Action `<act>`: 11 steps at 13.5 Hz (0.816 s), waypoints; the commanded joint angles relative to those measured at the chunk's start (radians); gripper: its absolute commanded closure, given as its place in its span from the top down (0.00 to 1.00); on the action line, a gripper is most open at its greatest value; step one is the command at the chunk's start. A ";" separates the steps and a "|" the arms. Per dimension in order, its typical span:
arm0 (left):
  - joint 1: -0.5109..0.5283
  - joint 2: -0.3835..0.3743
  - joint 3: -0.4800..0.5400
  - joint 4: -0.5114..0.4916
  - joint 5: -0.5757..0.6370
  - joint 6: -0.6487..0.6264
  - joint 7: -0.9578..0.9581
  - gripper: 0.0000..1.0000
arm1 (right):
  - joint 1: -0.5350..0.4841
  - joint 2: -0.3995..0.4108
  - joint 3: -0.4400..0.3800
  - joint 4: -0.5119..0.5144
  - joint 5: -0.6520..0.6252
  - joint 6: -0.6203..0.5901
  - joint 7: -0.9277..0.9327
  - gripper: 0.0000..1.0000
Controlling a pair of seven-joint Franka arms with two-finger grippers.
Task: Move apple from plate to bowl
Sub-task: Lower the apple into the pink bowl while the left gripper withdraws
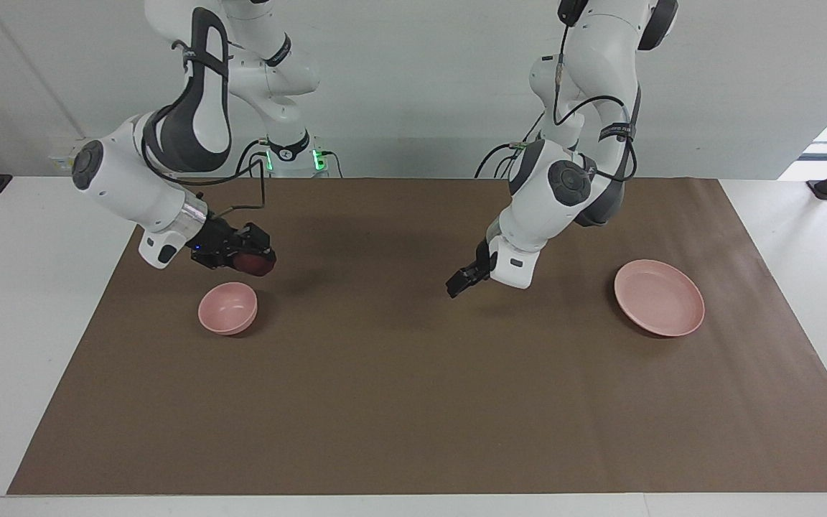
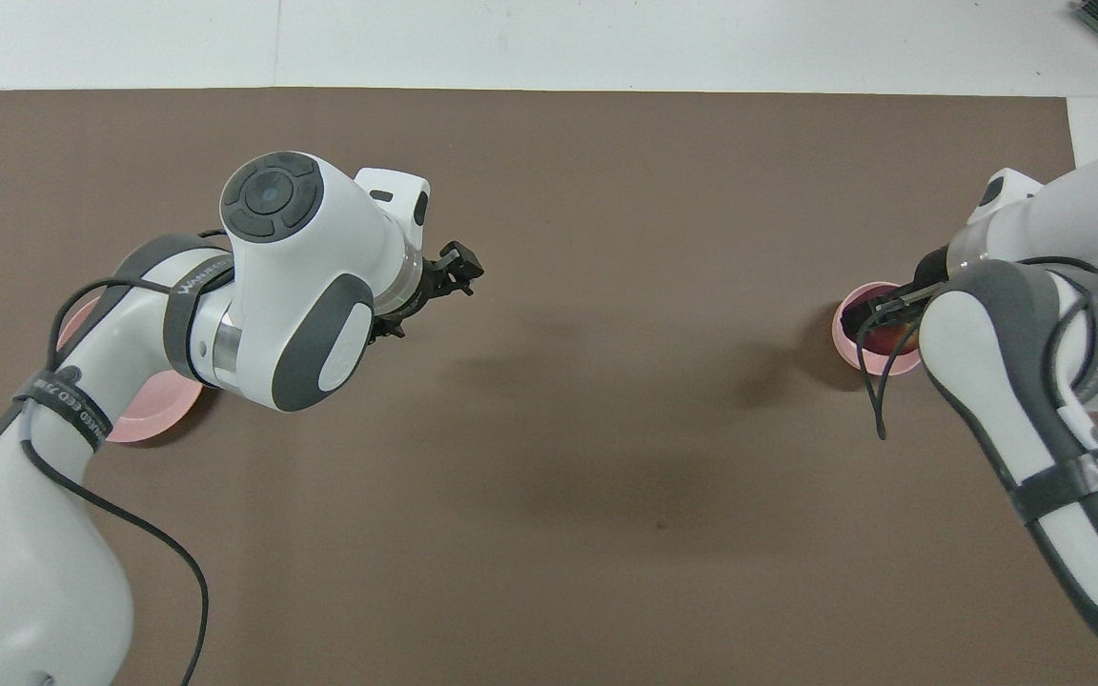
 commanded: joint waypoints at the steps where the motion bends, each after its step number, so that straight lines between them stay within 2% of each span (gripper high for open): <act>1: 0.045 0.001 -0.006 -0.001 0.184 0.008 0.064 1.00 | 0.019 0.025 0.001 0.023 -0.148 0.040 -0.028 0.00; 2: 0.077 0.004 -0.006 0.001 0.241 0.013 0.086 1.00 | 0.019 0.034 0.001 0.015 -0.205 0.045 -0.051 0.00; 5: 0.117 0.005 -0.005 0.001 0.286 0.031 0.164 1.00 | 0.022 0.075 0.003 0.006 -0.349 0.097 -0.102 0.00; 7: 0.164 -0.007 -0.011 0.001 0.283 0.024 0.245 1.00 | 0.024 0.101 0.003 0.004 -0.366 0.131 -0.104 0.00; 9: 0.187 -0.013 -0.011 0.009 0.273 0.024 0.474 1.00 | 0.043 0.121 0.001 0.001 -0.375 0.151 -0.104 0.00; 11: 0.233 -0.025 -0.009 0.013 0.239 0.019 0.624 1.00 | 0.047 0.118 0.003 -0.029 -0.380 0.154 -0.105 0.00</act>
